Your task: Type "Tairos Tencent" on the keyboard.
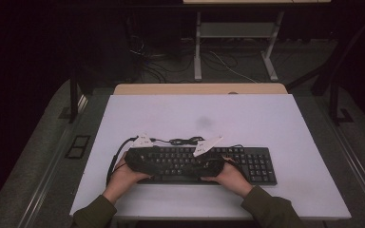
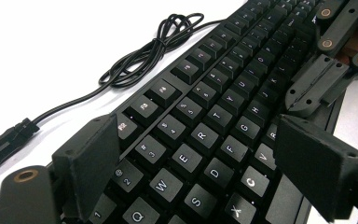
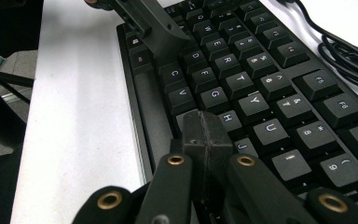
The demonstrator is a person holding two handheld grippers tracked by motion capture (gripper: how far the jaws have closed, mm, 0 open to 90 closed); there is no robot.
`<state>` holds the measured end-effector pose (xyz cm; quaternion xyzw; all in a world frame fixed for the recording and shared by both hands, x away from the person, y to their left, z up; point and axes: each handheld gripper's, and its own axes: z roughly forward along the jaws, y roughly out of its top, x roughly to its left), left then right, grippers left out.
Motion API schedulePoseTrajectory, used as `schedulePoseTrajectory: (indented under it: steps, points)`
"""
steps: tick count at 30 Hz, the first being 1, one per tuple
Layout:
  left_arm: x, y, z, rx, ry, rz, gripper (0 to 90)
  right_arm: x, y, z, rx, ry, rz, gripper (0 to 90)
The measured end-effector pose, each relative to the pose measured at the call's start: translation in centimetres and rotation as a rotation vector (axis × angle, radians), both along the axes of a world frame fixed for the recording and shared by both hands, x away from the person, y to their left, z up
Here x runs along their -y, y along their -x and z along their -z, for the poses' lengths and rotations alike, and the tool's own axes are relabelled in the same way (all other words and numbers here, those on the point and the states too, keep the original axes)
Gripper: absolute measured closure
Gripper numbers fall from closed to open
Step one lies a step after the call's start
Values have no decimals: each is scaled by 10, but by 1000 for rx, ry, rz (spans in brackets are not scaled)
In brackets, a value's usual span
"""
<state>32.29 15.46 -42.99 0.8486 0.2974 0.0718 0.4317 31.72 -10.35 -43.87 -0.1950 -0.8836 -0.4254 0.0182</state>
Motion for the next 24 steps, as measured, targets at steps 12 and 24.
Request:
schedulePoseTrajectory:
  steps: [12, 24]
  points:
    - [0, 0, 0, 2, 3, -1, 143, 0, -1, 1, 11, 13, 2, 892]
    - [0, 0, 0, 5, 5, -2, 144, 8, -3, -8, 11, -37, 24, 865]
